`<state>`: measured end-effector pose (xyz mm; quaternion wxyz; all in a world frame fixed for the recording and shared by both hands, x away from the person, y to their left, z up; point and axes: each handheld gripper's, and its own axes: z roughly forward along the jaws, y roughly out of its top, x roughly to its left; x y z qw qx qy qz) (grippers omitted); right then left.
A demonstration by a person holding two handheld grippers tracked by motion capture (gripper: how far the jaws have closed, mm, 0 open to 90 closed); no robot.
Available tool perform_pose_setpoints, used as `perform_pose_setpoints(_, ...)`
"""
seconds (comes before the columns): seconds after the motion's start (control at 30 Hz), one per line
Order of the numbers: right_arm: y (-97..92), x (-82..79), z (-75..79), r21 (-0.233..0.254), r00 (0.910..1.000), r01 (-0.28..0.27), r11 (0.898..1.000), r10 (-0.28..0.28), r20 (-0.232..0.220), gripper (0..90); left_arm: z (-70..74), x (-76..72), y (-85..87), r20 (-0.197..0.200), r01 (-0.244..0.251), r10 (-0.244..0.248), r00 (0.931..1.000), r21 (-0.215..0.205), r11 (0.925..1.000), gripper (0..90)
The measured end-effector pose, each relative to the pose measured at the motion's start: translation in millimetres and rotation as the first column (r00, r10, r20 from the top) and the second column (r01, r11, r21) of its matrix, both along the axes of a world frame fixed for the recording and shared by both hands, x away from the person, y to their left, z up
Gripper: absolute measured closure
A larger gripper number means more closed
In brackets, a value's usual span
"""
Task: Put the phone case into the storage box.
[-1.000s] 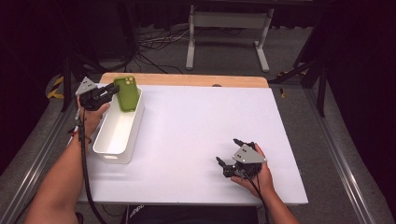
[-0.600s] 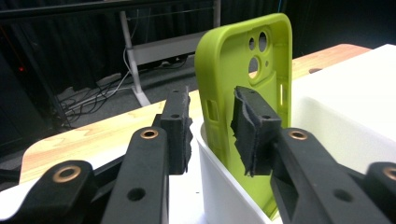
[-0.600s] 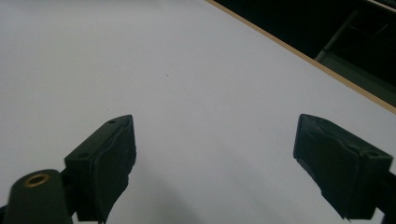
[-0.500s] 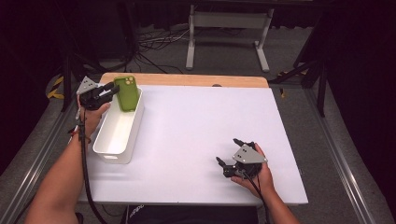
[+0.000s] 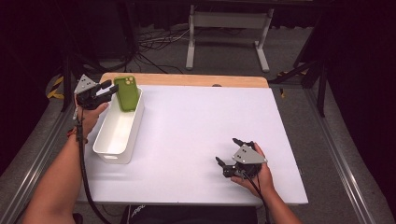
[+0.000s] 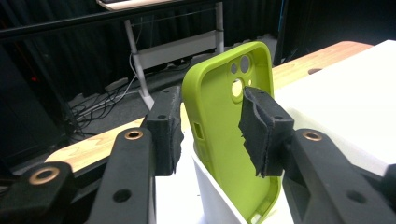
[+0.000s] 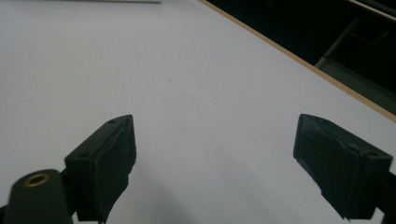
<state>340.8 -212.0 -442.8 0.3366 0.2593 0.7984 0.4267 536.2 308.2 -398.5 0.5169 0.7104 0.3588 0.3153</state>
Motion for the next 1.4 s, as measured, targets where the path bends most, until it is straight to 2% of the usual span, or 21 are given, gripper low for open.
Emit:
perform_pose_setpoints(0.2,-0.4,-0.2,2.6,0.011,0.9999,-0.01,1.0,0.01,0.007,14.0,5.1,-5.7,2.7,-0.003,-0.003,0.003,1.0,-0.014,0.9999,54.2)
perform_pose_setpoints(0.43,-2.0,1.6,4.7,0.033,0.9996,-0.021,0.999,0.02,0.019,14.4,9.8,-9.7,-0.3,-0.007,-0.018,0.018,0.9998,0.001,0.9998,48.8)
perform_pose_setpoints(0.6,-3.2,3.4,4.9,0.045,0.9996,-0.026,0.999,0.025,0.015,14.4,12.6,-12.7,-2.0,-0.01,-0.023,0.023,0.9997,-0.007,0.9997,46.9)
perform_pose_setpoints(0.87,-4.3,4.9,4.5,0.048,0.9993,-0.035,0.998,0.034,0.013,14.3,14.8,-18.1,-4.7,-0.007,-0.058,0.058,0.9983,-0.016,0.9982,34.1)
perform_pose_setpoints(1.03,-4.9,5.2,5.1,0.051,0.9995,-0.029,0.998,0.028,0.012,14.3,16.8,-21.7,-7.2,-0.02,-0.065,0.064,0.9977,-0.016,0.9978,25.2)
perform_pose_setpoints(1.17,-4.6,4.0,6.1,0.05,0.9995,-0.029,0.998,0.028,0.016,14.3,18.2,-25.5,-9.3,-0.01,-0.064,0.064,0.9979,-0.029,0.9975,18.3)
perform_pose_setpoints(1.4,-3.5,2.3,7.2,0.049,0.9993,-0.032,0.998,0.031,0.021,14.3,20.7,-31.0,-15.0,-0.01,-0.046,0.046,0.9989,-0.014,0.9989,7.6)
